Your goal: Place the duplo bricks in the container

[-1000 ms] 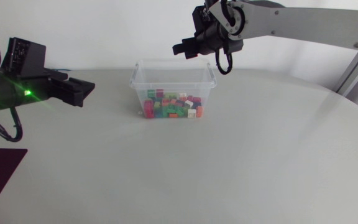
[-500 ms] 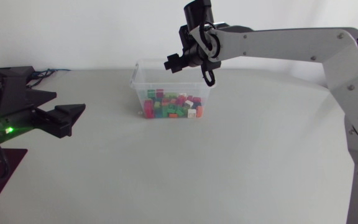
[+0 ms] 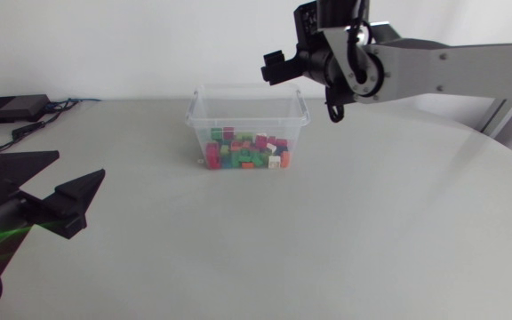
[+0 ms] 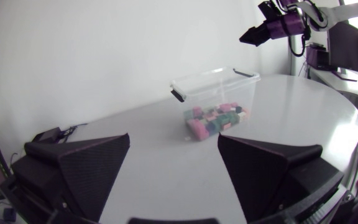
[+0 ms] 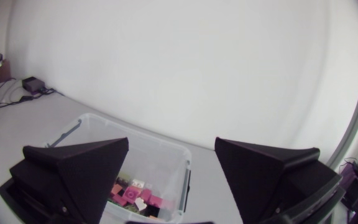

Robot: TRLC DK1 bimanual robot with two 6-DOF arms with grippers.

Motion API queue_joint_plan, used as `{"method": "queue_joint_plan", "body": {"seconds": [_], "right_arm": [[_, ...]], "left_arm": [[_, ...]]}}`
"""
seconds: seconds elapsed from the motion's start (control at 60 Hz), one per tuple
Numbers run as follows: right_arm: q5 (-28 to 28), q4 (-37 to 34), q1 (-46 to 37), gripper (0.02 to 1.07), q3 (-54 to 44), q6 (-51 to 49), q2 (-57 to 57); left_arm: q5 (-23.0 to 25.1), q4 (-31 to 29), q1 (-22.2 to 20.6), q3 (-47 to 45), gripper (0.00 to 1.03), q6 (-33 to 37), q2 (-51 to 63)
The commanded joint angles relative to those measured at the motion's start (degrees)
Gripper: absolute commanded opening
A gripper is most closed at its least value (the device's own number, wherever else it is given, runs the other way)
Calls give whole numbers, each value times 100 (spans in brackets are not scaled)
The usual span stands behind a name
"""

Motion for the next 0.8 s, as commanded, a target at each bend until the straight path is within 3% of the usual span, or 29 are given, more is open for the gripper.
{"method": "queue_joint_plan", "body": {"seconds": [0.0, 0.783], "right_arm": [[152, 130, -39, 103, -476, -185, -418], [469, 280, -786, 103, -3288, -765, -4021]], "left_arm": [[37, 28, 44, -240, 98, -13, -310], [20, -288, 290, -882, 98, -92, -1901]]}}
